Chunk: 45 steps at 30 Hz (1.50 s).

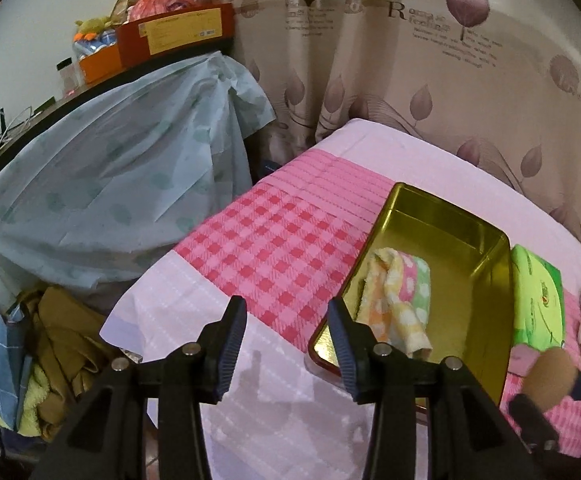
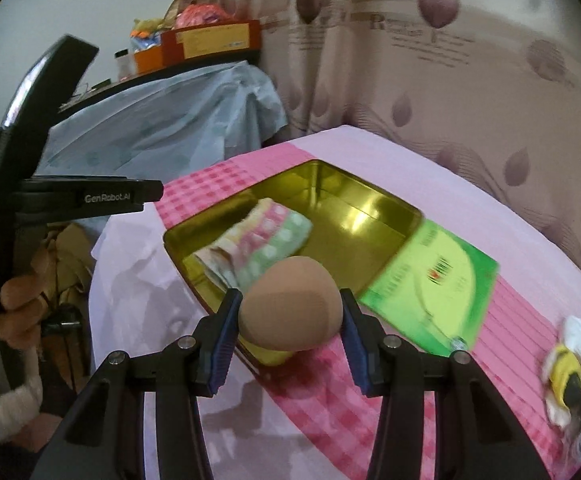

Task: Organize soft objects
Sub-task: 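Lower the tan sponge into the gold tin beside the towel, open right gripper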

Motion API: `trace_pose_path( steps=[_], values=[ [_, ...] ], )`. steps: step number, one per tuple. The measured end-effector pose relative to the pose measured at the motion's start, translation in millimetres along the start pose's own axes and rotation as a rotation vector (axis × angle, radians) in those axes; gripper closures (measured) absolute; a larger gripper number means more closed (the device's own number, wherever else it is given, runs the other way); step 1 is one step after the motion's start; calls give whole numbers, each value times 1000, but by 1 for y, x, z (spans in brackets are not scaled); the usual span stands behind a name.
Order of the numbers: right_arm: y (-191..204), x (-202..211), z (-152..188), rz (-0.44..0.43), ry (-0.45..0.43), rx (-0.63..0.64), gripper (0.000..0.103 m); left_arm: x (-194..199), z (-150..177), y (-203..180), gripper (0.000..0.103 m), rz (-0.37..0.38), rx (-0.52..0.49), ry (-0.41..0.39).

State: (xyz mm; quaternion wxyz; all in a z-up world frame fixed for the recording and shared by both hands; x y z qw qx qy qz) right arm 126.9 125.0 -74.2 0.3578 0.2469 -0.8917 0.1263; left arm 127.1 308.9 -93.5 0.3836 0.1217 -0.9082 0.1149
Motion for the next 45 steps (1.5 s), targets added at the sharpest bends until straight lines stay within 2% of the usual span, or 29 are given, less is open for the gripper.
trace_pose_path(
  steps=[13,23,45],
  values=[
    [15,-46,4,-27,100,-2,58,0,-5,22,58,-9,102,-8],
    [13,-57,10,-22,134,-17,56,-2,-3,17,58,-13,70,-3],
    [14,-61,13,-4,136,-17,55,-3,-2,11,57,-14,52,-7]
  ],
)
Point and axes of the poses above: each gripper's, at about its wrist camera, not at the fingertips, and x roughly against the way its jaws point, y to its left, z to its underside, the point moved 7 cm from there along -x, roughly the way its jaws point, and after that the axes turned 6 degrees about z, right-handed, at the moved point
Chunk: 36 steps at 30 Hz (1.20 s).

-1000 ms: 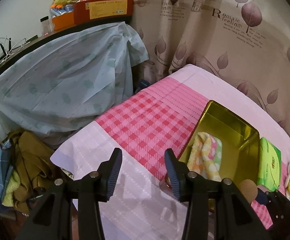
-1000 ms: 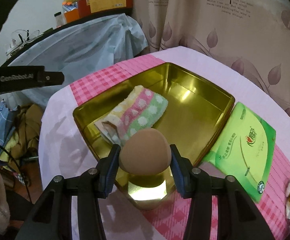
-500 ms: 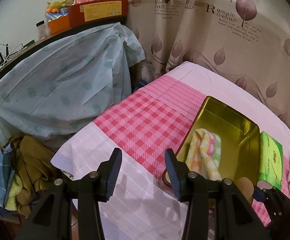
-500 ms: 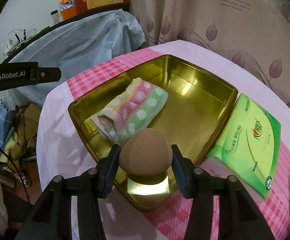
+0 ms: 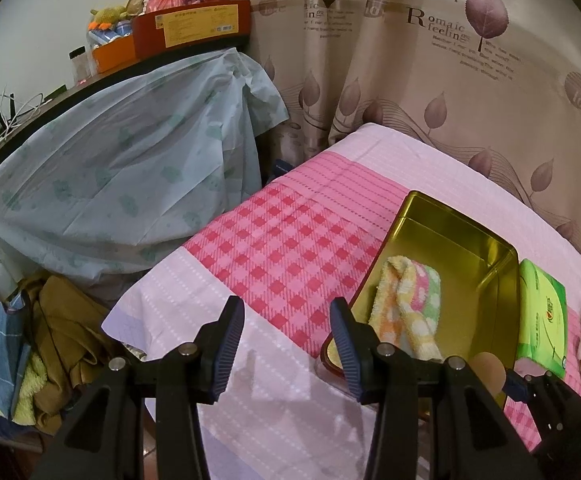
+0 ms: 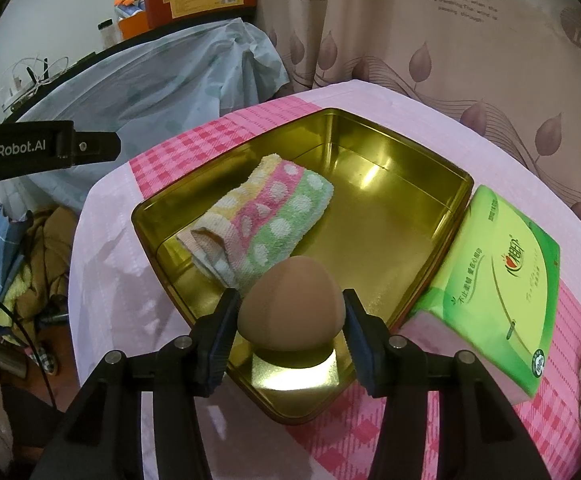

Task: Organize soft objects
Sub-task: 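Lower the tan sponge into the gold tin beside the towel, open right gripper, then grasp the white sock pack with the right gripper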

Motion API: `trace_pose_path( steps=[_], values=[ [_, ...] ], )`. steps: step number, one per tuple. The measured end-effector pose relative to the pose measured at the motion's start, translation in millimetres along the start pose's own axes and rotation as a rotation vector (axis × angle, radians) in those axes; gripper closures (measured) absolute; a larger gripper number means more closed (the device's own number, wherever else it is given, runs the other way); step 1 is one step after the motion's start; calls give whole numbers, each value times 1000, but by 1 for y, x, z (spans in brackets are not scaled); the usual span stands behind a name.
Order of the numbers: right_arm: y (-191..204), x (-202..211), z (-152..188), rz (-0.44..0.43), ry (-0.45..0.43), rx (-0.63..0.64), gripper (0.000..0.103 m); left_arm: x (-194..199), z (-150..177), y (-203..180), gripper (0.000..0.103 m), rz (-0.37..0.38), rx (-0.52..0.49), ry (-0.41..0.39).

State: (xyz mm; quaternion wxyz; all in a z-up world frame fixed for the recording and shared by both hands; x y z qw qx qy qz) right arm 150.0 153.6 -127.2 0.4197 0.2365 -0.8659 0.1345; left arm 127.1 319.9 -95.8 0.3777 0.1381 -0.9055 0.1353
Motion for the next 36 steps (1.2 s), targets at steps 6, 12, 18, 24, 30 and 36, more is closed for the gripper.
trace_pose_path(
  steps=[6,12,18,24,30,36],
  values=[
    [-1,4,-1,0,-13,-10,47,0,1,-1,57,0,0,2],
    [-1,13,-1,0,-25,-16,43,-1,0,-2,57,2,-7,-1],
    [-9,34,5,-12,-57,-39,40,-2,0,-4,57,-4,-25,-2],
    [-38,60,24,26,-77,-80,39,-2,1,-5,57,-7,-33,-2],
    [-105,86,55,126,-83,-175,39,2,4,-10,57,-16,-66,-14],
    [-192,118,91,276,-93,-310,39,3,5,-17,57,-28,-105,-19]
  ],
)
Point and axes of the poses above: each gripper's, at about its wrist camera, not at the fingertips, and x roughly against the way its jaws point, y to its left, z to its underside, the point moved 7 cm from there along -x, roughly the way its jaws point, and after that the axes turned 6 degrees about z, right-handed, at the moved point
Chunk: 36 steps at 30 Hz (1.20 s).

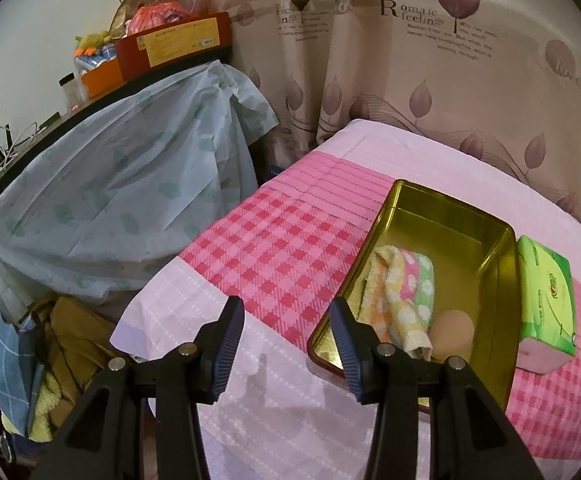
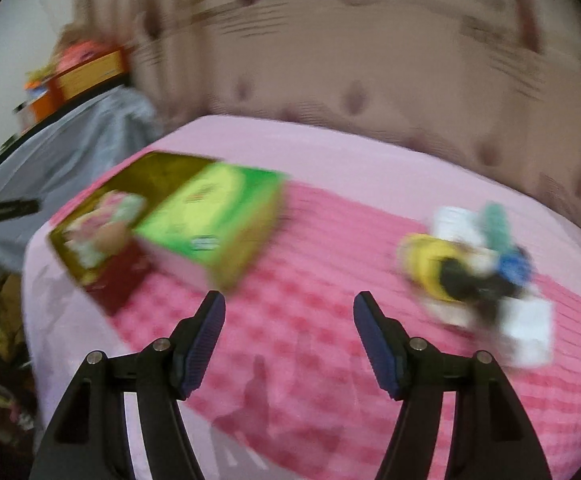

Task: Organize soft objects
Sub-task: 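Grasp the white sock pack with the right gripper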

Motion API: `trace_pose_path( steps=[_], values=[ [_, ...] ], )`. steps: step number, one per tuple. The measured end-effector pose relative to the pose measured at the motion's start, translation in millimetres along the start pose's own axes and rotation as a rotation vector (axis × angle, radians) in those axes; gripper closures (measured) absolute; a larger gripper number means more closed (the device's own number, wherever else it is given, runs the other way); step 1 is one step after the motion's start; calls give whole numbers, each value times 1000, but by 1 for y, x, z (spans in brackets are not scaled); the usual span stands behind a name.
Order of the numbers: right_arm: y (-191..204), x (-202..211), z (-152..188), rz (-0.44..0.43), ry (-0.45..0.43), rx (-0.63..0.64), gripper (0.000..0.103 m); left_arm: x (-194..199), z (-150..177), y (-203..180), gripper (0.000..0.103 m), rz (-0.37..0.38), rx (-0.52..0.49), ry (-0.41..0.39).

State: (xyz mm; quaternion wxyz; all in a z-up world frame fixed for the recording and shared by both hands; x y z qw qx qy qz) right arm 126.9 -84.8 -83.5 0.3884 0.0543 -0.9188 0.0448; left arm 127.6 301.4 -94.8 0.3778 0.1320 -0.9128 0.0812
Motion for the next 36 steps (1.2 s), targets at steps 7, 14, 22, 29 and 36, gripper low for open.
trace_pose_path(
  steps=[7,14,22,29,36],
  values=[
    [-105,10,16,167,-5,-139,37,0,1,-11,57,12,-36,2],
    [-163,3,32,238,11,-210,34,0,5,-32,57,30,-105,11],
    [-184,-24,40,238,40,-236,30,8,16,-83,57,118,-199,28],
    [-193,-38,42,233,59,-234,28,12,30,-156,57,213,-306,58],
    [-190,-38,47,226,44,-198,42,19,49,-227,57,295,-418,83]
  ],
)
Point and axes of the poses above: each gripper's, at about its wrist camera, not at the fingertips, and x roughly against the way its jaws point, y to its left, z to its underside, the point moved 7 cm from there along -x, roughly the way its jaws point, and after that the axes turned 6 degrees about z, right-handed, at the moved point
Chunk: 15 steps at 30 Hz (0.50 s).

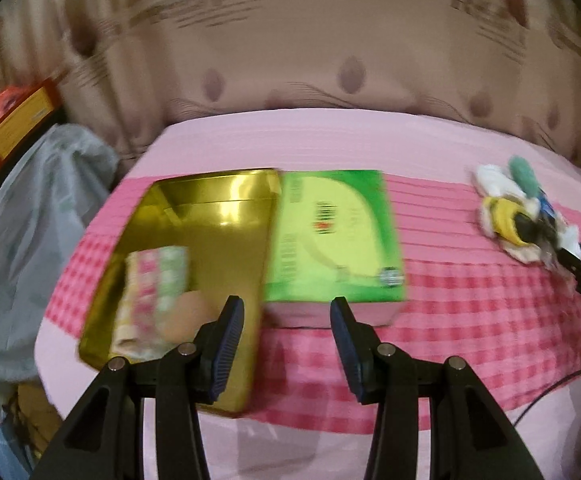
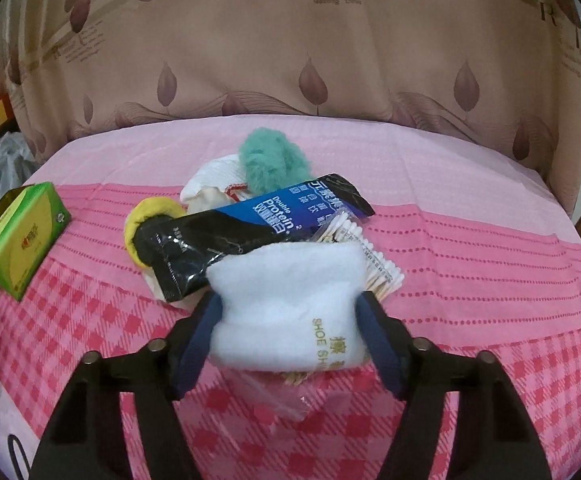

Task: Organize soft objects
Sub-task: 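Grasp the white sock pack with the right gripper, then grasp the yellow-black sponge with the left gripper while the right gripper holds the socks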

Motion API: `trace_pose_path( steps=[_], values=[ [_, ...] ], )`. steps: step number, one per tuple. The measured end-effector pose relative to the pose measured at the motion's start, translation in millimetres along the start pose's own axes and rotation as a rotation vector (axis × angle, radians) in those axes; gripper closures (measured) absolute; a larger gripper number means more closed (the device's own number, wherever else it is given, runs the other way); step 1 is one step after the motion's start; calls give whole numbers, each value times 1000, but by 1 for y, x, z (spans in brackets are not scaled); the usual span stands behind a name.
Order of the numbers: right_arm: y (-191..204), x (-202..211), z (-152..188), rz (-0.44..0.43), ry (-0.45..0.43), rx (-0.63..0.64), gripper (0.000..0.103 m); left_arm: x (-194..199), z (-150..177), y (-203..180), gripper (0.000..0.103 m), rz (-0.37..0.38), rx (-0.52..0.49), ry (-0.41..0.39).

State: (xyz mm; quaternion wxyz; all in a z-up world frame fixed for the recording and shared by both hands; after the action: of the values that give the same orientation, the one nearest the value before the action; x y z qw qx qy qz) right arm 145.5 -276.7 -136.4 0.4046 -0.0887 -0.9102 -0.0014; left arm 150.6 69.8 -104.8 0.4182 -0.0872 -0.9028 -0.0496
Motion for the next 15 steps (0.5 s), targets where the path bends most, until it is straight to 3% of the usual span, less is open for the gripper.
trace_pose_path(
  steps=[7,15],
  values=[
    [1,10,3,11,-28,66,72,-11,-2,-51,57,56,-68,24],
    [-23,26,2,7,-43,12,74,-22,2,-81,57,97,-95,58]
  ],
)
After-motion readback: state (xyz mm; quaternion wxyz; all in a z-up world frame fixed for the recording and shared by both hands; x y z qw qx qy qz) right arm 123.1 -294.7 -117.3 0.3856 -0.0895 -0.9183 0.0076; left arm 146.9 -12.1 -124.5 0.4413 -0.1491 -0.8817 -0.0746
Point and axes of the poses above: each gripper's, at about its wrist camera, not at the fingertips, and x roughly against the way its jaws point, y to its left, z to its underside, the point moved 7 cm from there along -x, roughly the way its jaws point, and after that the axes turned 6 degrees about z, right-handed, at the moved point
